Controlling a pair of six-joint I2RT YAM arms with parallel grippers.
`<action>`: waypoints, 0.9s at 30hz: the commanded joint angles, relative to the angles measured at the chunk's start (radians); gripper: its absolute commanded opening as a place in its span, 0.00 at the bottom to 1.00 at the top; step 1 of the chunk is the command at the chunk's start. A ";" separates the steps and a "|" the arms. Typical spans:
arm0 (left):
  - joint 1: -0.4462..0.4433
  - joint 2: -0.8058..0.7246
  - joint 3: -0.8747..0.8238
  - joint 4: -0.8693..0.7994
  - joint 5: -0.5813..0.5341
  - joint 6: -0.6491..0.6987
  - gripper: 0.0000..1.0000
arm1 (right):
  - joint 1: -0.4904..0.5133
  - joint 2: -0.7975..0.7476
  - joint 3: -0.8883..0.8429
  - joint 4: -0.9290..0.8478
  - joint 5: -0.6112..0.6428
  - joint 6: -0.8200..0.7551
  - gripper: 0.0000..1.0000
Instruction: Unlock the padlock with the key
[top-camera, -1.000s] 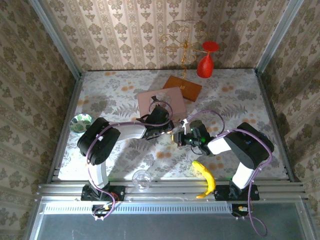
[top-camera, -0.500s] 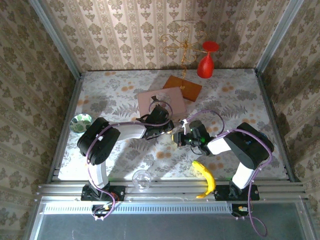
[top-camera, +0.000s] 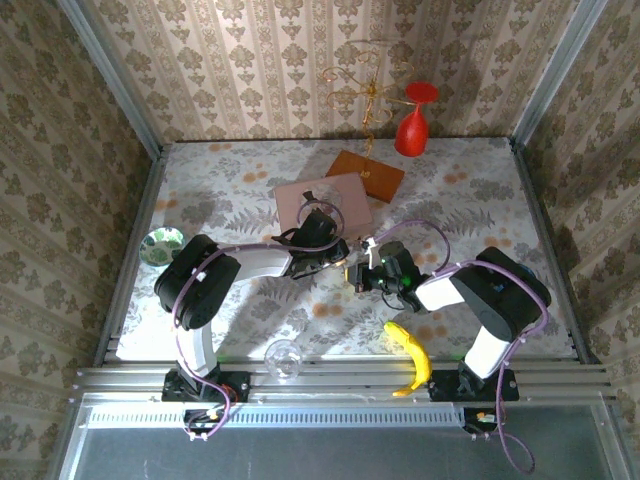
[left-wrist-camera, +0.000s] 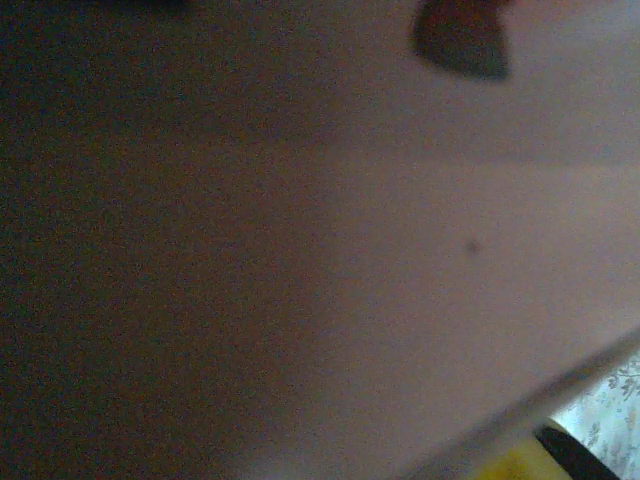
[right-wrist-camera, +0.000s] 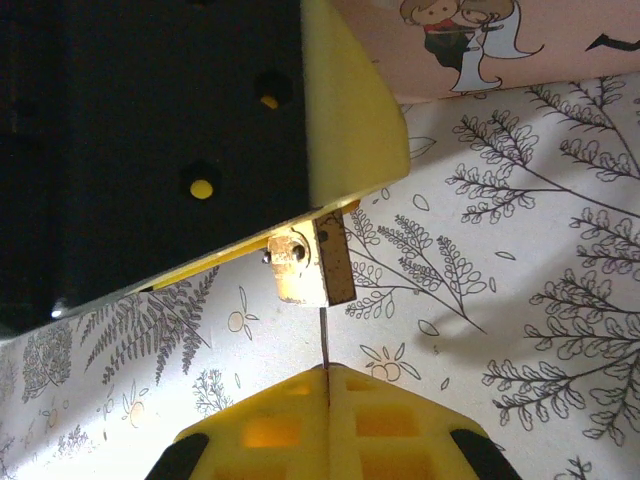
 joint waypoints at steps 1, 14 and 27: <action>-0.007 -0.015 0.010 0.034 0.070 -0.074 0.00 | -0.001 -0.042 -0.009 0.092 0.083 0.010 0.00; -0.007 0.000 0.017 0.054 0.081 -0.134 0.00 | -0.001 -0.047 -0.012 0.097 0.085 0.020 0.00; -0.010 0.000 0.026 0.058 0.095 -0.172 0.00 | 0.012 -0.040 -0.029 0.191 0.110 0.062 0.00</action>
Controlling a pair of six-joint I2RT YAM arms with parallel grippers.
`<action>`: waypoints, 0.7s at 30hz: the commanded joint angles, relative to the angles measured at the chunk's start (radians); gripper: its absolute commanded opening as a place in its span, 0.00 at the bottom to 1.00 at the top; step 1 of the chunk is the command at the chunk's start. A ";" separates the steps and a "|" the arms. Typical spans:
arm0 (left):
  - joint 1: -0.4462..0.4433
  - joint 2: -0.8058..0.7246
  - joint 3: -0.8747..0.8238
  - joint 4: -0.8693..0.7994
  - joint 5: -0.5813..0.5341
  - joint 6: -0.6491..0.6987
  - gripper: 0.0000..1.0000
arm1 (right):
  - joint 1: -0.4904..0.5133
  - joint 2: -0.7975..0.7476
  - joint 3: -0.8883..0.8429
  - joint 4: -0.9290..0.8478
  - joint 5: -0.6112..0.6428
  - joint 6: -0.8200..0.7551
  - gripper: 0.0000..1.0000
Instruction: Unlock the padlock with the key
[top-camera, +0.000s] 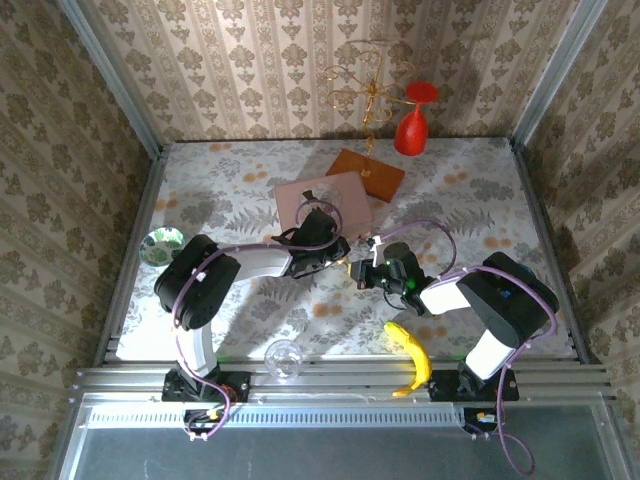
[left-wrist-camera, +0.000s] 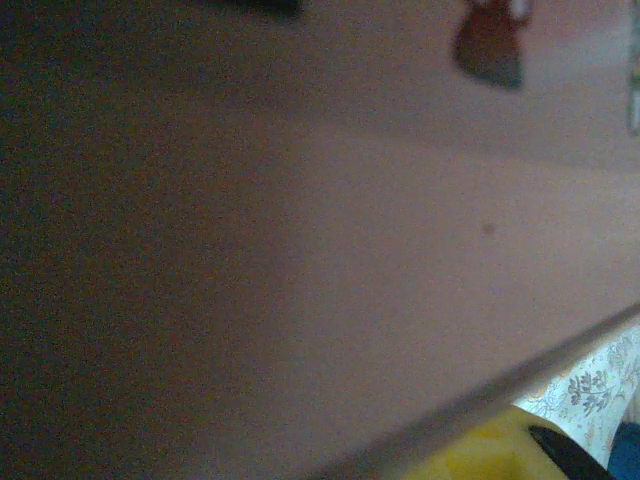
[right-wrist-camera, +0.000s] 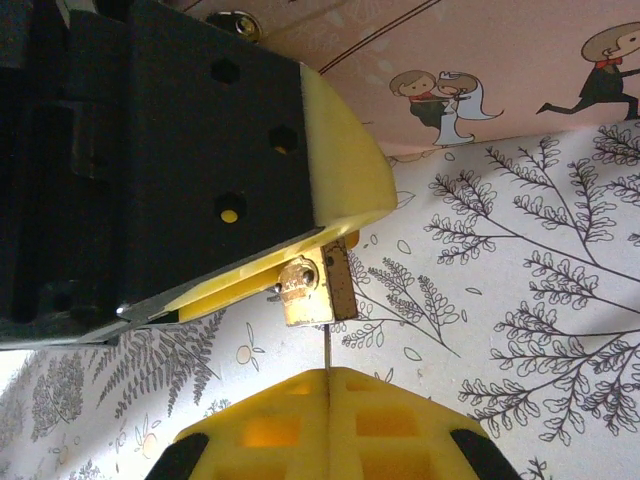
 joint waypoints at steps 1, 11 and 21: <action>-0.011 0.001 0.027 0.036 0.093 -0.098 0.00 | 0.013 0.011 0.011 0.132 0.053 0.027 0.00; -0.017 0.011 0.024 0.072 0.104 -0.141 0.00 | 0.055 0.077 0.043 0.178 0.063 0.056 0.00; -0.020 0.012 0.034 0.070 0.119 -0.139 0.00 | 0.076 0.082 0.007 0.240 0.148 0.081 0.00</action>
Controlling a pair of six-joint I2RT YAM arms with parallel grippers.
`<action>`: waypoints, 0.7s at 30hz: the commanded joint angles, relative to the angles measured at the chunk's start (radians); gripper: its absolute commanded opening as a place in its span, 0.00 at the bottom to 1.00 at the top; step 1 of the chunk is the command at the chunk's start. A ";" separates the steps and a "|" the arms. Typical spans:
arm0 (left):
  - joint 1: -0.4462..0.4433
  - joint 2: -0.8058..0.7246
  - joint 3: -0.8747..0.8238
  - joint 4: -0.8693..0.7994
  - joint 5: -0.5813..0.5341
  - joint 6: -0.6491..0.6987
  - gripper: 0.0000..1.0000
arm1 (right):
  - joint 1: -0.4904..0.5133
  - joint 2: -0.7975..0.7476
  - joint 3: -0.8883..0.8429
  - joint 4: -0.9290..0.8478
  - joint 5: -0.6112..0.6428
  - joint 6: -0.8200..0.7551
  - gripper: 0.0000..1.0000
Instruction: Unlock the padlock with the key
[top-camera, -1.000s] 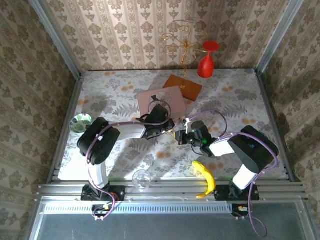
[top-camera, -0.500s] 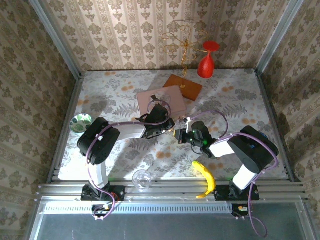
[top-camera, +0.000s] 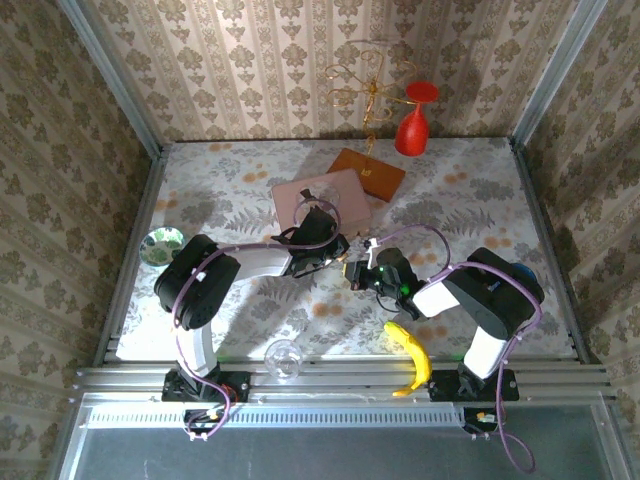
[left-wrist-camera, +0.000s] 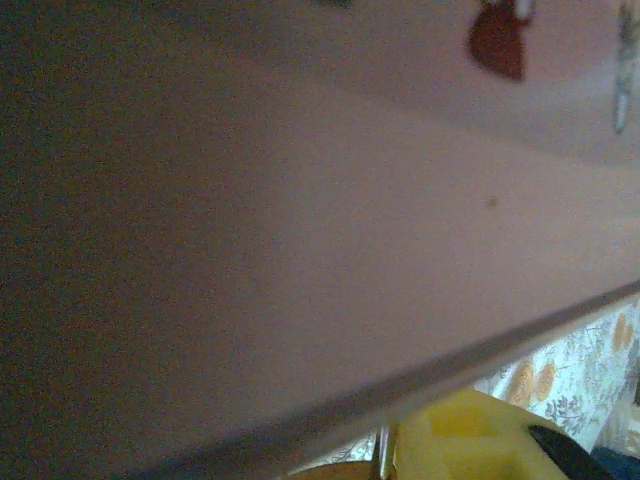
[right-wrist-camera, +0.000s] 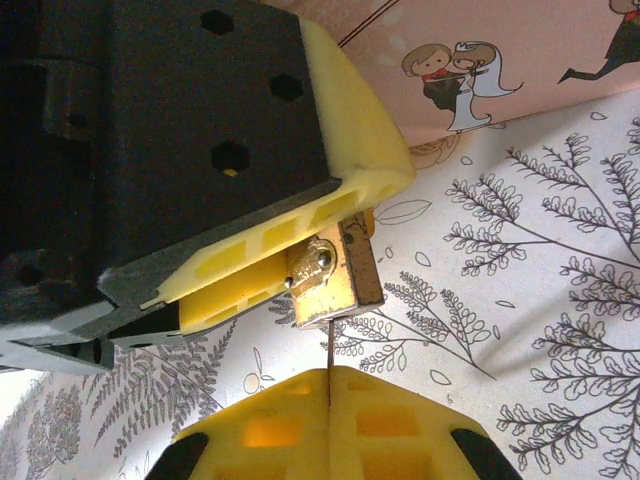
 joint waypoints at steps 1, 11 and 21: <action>-0.023 0.010 0.029 0.052 0.136 -0.074 0.00 | 0.010 -0.007 0.002 0.118 0.066 0.011 0.00; -0.020 -0.006 0.007 0.058 0.144 -0.065 0.00 | -0.037 -0.064 -0.012 0.081 0.022 0.014 0.00; -0.020 -0.025 -0.010 0.040 0.143 -0.046 0.00 | -0.139 -0.075 0.007 0.050 -0.161 0.040 0.00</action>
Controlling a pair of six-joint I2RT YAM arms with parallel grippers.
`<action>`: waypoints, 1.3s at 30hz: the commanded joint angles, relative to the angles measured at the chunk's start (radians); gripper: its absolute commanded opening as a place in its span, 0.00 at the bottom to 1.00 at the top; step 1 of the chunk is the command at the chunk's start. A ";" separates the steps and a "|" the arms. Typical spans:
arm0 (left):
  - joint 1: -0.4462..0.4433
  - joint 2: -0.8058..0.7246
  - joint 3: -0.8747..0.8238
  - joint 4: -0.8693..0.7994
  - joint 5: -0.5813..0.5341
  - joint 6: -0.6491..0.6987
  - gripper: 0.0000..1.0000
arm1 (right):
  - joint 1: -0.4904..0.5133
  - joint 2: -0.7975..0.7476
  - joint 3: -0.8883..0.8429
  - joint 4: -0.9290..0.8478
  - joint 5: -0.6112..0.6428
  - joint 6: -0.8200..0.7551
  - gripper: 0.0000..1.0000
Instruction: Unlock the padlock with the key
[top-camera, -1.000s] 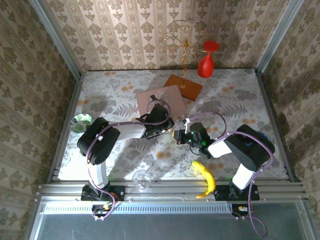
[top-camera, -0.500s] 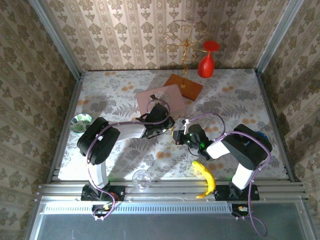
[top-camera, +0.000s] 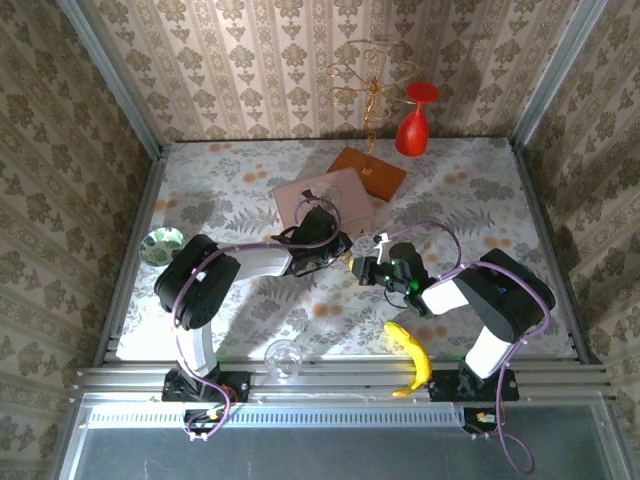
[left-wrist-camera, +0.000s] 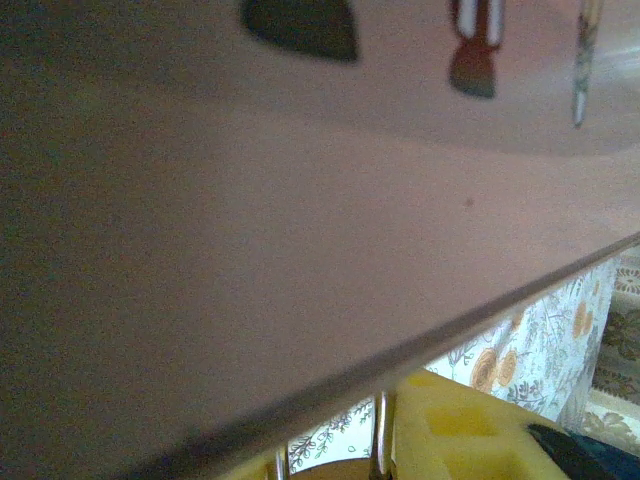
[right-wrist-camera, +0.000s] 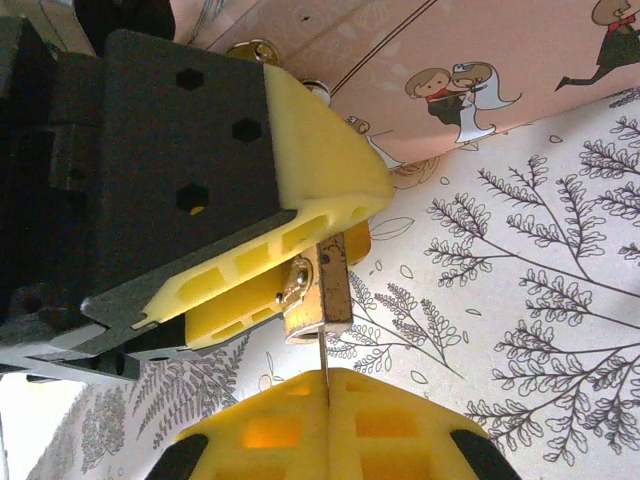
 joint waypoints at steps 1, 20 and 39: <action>-0.019 -0.023 -0.014 0.012 0.104 -0.017 0.00 | -0.028 -0.025 0.038 0.042 -0.019 0.006 0.00; -0.025 -0.020 -0.025 0.023 0.118 -0.015 0.00 | -0.045 -0.020 0.067 0.030 -0.030 0.024 0.00; -0.036 -0.022 -0.037 0.043 0.119 -0.016 0.00 | -0.041 0.024 0.107 0.059 -0.005 0.065 0.00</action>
